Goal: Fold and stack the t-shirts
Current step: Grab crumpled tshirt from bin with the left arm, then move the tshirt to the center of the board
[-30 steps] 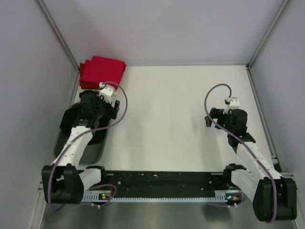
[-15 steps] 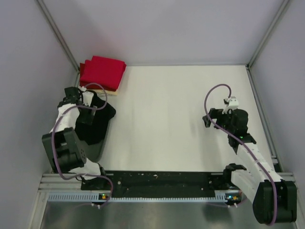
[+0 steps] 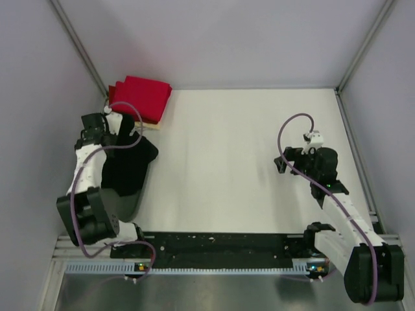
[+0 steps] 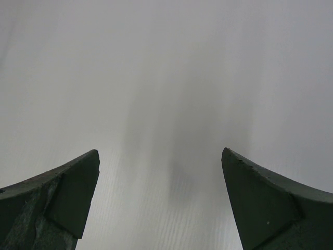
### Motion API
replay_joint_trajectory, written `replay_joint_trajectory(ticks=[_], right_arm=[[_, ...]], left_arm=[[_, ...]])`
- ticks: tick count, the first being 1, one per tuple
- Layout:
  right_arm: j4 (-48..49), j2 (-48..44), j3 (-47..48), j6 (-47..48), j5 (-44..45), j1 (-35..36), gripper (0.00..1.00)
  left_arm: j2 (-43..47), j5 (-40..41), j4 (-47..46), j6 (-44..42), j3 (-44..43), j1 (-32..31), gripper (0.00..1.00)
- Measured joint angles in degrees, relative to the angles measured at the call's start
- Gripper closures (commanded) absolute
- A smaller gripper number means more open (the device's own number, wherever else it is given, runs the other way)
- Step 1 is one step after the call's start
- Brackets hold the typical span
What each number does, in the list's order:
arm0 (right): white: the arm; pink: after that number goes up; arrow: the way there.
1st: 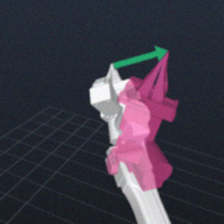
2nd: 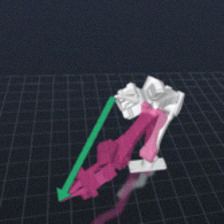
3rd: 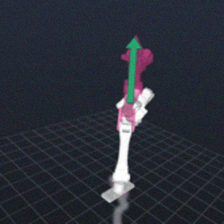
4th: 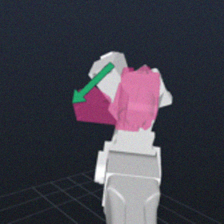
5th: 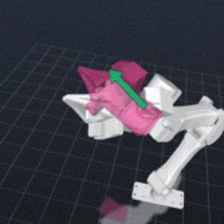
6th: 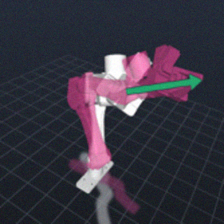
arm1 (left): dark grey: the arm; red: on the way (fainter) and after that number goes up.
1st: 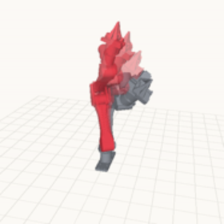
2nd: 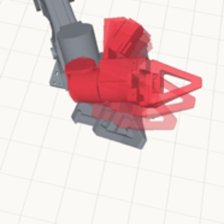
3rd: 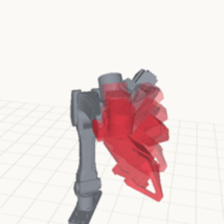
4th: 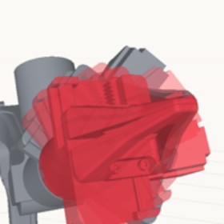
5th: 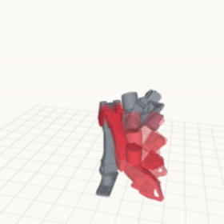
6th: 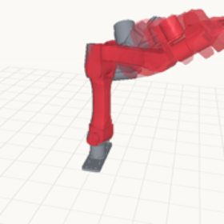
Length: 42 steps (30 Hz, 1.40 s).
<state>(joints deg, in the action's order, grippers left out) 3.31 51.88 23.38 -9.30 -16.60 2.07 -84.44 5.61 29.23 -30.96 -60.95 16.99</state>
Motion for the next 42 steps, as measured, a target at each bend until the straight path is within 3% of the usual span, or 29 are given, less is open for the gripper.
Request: replay_joint_trajectory(ticks=[5, 9, 11, 15, 20, 21, 25, 31, 36, 37, 38, 40, 42], right_arm=[[0.09, -0.04, 0.35, -0.02, -0.46, 0.0, 0.01], [0.02, -0.04, 0.52, -0.37, -1.05, 0.0, 0.01], [-0.33, -0.04, 1.14, -0.68, -1.68, 0.0, 0.01], [-0.44, -0.11, 2.6, -1.33, -3.26, 0.0, 0.01], [-3.04, -0.79, 5.38, -2.16, -4.61, -0.15, 0.01], [-3.96, -1.03, 6.23, -2.54, -4.52, -0.31, 0.01], [-7.58, -2.75, 9.88, -4.96, -2.43, -1.38, 0.01], [-15.58, -5.33, 14.32, -6.14, 1.84, -3.37, 0.03], [-19.34, -4.76, 16.61, -4.68, -5.16, -3.37, 0.19], [-19.67, -4.15, 16.85, -4.87, -6.45, -3.37, 0.24], [-19.58, -3.1, 16.96, -5.4, -7.63, -3.34, 0.27], [-19.67, 0.31, 17.33, -7.04, -8.35, -2.47, 0.29], [-20.87, 4.07, 17.81, -8.0, -6.88, -0.48, 0.29]], left_arm=[[15.23, -6.49, 3.32, -0.52, -6.6, -1.4, 1.0], [21.29, -13.94, 10.93, -0.39, -20.02, -7.58, 1.0], [21.09, -16.39, 13.4, 0.35, -28.28, -13.53, 1.0], [17.59, -20.04, 18.01, 1.07, -38.97, -32.57, 1.0], [8.9, -21.24, 19.69, 0.61, -42.49, -47.34, 1.0], [6.14, -21.92, 19.74, 0.57, -42.49, -49.66, 0.94], [-6.4, -26.49, 19.26, 0.63, -42.21, -54.47, 0.02], [-22.34, -28.04, 20.31, 2.62, -45.24, -54.8, 0.01], [-19.43, -28.02, 19.76, 2.54, -40.61, -50.58, 0.03], [-17.05, -27.71, 18.8, 2.27, -37.92, -49.07, 0.08], [-14.47, -27.36, 17.7, 1.81, -34.93, -47.45, 0.22], [-9.64, -26.43, 16.11, 0.61, -29.07, -43.78, 0.37], [-6.54, -24.26, 14.71, -1.51, -24.09, -40.02, 0.38]])
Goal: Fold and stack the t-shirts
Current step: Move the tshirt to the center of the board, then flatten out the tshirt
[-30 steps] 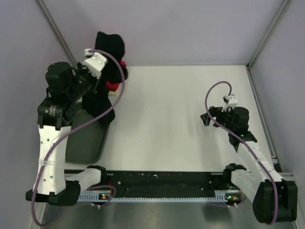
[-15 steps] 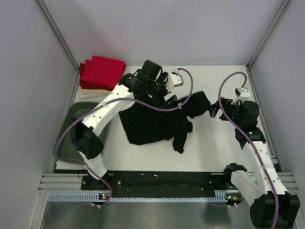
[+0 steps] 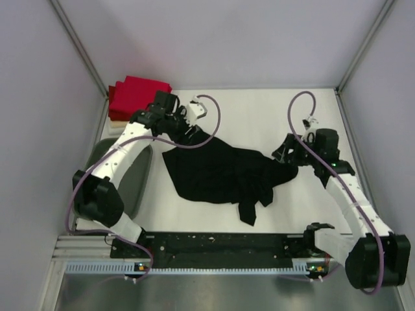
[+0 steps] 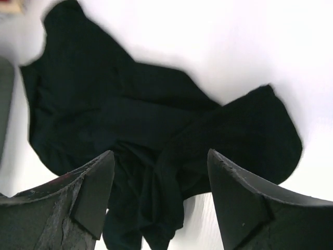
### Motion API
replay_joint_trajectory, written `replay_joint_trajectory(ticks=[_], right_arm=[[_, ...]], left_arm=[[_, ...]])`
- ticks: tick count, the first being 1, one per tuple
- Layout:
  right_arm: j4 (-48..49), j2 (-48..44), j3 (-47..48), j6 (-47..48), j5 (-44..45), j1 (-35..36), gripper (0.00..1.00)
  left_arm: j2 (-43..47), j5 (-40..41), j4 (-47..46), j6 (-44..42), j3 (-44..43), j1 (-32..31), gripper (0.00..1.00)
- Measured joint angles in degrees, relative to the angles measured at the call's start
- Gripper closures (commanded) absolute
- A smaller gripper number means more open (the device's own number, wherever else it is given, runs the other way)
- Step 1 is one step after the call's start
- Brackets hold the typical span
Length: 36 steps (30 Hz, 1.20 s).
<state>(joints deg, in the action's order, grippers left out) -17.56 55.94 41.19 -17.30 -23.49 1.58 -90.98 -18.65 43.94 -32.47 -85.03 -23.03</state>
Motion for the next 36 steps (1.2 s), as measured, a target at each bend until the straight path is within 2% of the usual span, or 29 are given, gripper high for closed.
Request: replay_joint_trajectory(ticks=[5, 9, 15, 17, 18, 20, 22, 23, 24, 29, 36], right_arm=[[-4.66, 11.37, 2.62, -0.98, 7.56, 9.27, 0.29], [-6.27, 18.95, 5.14, -1.97, 11.61, 10.03, 0.3], [-4.7, 28.37, 7.76, -3.37, 12.83, 10.03, 0.31], [-4.15, 31.28, 8.04, -3.87, 12.52, 10.03, 0.36], [-3.72, 32.48, 8.13, -4.0, 12.22, 10.03, 0.45], [-3.28, 34.45, 9.22, -4.22, 11.61, 10.03, 0.66], [-2.03, 36.17, 10.21, -4.33, 11.65, 10.03, 0.83], [-1.79, 36.96, 10.58, -4.15, 11.67, 10.03, 0.94], [-1.81, 37.57, 11.02, -4.09, 11.69, 10.01, 1.0], [-5.01, 38.45, 16.13, -2.91, 11.85, 9.42, 1.0], [-10.75, 34.86, 30.21, 1.25, 11.1, 5.27, 1.0]], left_arm=[[-3.48, 8.52, -4.24, -5.33, 7.15, 1.77, 0.3], [-11.19, 13.53, -7.54, -8.37, 8.72, 1.25, 0.24], [-19.47, 20.35, -12.66, -12.92, 7.98, 1.16, 0.24], [-20.46, 21.2, -12.68, -14.34, 7.1, 1.18, 0.24], [-20.61, 21.51, -12.74, -14.93, 6.69, 1.16, 0.25], [-21.22, 21.99, -12.96, -16.04, 6.23, 1.18, 0.36], [-21.86, 22.38, -12.92, -16.68, 5.9, 1.16, 0.68], [-22.25, 22.43, -12.92, -16.92, 5.64, 1.14, 0.87], [-22.97, 22.38, -12.79, -16.94, 5.16, 1.14, 1.0], [-26.21, 21.86, -9.68, -16.2, -0.04, 1.31, 1.0], [-25.55, 22.82, -8.2, -12.59, -11.1, 3.91, 1.0]])
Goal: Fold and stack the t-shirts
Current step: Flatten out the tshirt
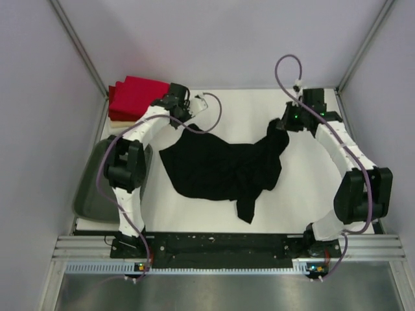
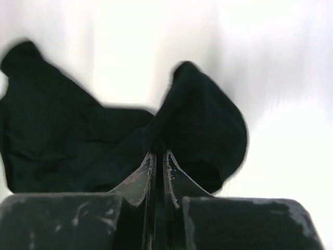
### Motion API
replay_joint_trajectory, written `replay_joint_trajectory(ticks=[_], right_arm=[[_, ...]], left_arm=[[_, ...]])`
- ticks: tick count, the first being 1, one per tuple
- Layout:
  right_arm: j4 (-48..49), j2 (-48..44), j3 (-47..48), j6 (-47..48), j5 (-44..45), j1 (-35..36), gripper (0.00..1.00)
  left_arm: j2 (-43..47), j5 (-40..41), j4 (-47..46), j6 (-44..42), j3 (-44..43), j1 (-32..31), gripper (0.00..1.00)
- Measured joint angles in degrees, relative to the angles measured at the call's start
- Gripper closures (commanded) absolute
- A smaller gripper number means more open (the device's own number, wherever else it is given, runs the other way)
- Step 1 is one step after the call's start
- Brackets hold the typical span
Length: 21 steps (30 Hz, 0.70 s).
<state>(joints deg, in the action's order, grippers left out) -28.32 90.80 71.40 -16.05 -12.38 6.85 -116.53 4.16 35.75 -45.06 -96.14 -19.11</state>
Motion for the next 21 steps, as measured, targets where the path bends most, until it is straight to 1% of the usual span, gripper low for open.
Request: replay_joint_trajectory(ticks=[3, 4, 5, 6, 8, 9, 12, 13, 15, 18, 21], right_arm=[[-1.22, -4.68, 5.84, 1.88, -1.38, -1.46, 1.0], [-1.36, -6.91, 7.61, 2.62, -2.16, -1.75, 1.0], [-1.33, -8.59, 8.66, 3.1, -2.75, -1.84, 1.0], [-1.29, -10.6, 9.7, 3.63, -3.78, -1.88, 1.0], [-1.27, -13.92, 10.86, 4.63, -5.99, -1.88, 1.0], [-1.27, -15.26, 11.13, 5.11, -7.28, -1.88, 1.0], [-1.53, -17.42, 11.17, 6.54, -10.64, -1.88, 1.0], [-1.66, -17.4, 11.15, 7.06, -11.5, -1.88, 1.0], [-1.99, -16.98, 10.97, 7.56, -12.2, -1.88, 1.0], [-2.64, -16.37, 10.03, 8.07, -13.0, -1.88, 1.0], [-3.02, -16.13, 9.18, 8.41, -13.25, -1.88, 1.0]], left_arm=[[3.1, -0.13, 0.15, 0.63, -2.58, 1.6, 0.99], [4.83, -0.94, 0.52, 0.7, -2.93, 2.23, 0.85], [6.56, -2.27, 1.22, 0.5, -2.99, 2.64, 0.66], [8.26, -4.26, 2.34, 0.02, -2.95, 2.89, 0.56], [11.32, -8.48, 3.08, -2.21, -1.33, 2.54, 0.46], [12.83, -10.32, 3.28, -3.37, 0.37, 1.99, 0.43], [15.89, -14.93, 3.04, -6.64, 8.07, -1.29, 0.39], [15.78, -16.17, 2.97, -7.98, 11.15, -3.06, 0.38], [14.05, -16.81, 2.86, -9.79, 14.38, -5.49, 0.37], [8.68, -16.52, 2.45, -12.22, 15.52, -8.5, 0.36], [4.39, -14.53, 1.9, -13.92, 14.86, -8.59, 0.36]])
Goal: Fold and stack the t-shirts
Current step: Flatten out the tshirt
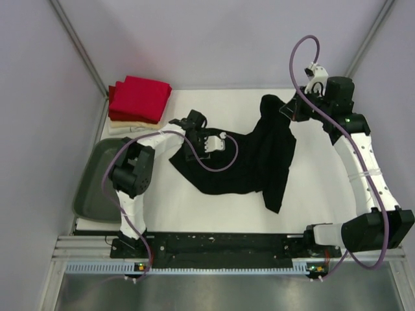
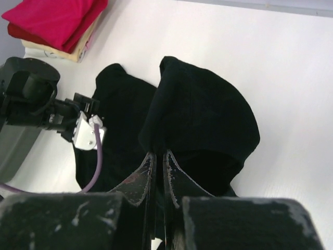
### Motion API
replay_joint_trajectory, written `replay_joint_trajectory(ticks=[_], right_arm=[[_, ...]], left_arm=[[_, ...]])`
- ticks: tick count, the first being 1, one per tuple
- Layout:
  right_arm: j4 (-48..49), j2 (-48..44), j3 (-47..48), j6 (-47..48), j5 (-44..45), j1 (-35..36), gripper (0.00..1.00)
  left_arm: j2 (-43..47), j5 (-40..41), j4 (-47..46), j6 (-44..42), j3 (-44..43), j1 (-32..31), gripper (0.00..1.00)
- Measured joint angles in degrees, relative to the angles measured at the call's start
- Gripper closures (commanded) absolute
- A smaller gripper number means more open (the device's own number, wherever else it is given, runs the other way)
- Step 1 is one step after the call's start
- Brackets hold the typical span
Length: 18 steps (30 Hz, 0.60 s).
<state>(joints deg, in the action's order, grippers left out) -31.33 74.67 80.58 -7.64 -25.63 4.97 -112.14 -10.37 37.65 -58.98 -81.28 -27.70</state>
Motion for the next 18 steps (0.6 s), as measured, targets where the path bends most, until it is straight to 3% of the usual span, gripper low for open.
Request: replay_joint_trajectory(ticks=[5, 10, 11, 14, 18], right_arm=[[-0.07, -0.07, -1.55, 0.55, 0.04, -0.13, 1.0], [-0.15, -0.28, -3.13, 1.29, 0.44, -0.28, 1.0], [-0.22, -0.37, -3.32, 1.51, 0.52, -0.35, 1.0], [-0.24, -0.55, -3.32, 1.66, 0.81, -0.57, 1.0], [-0.35, -1.09, -3.32, 1.7, 2.03, -1.4, 1.0]], left_arm=[[-2.38, 2.89, -0.17, -2.97, -1.9, 1.55, 0.37], [-4.28, 5.18, 0.48, -4.74, -3.91, 3.93, 0.45], [-4.72, 5.55, 0.7, -4.85, -4.48, 4.15, 0.54], [-5.16, 6.67, 0.87, -5.01, -4.79, 4.33, 0.96], [-5.9, 8.11, 1.79, -3.67, -5.77, 4.72, 1.0]])
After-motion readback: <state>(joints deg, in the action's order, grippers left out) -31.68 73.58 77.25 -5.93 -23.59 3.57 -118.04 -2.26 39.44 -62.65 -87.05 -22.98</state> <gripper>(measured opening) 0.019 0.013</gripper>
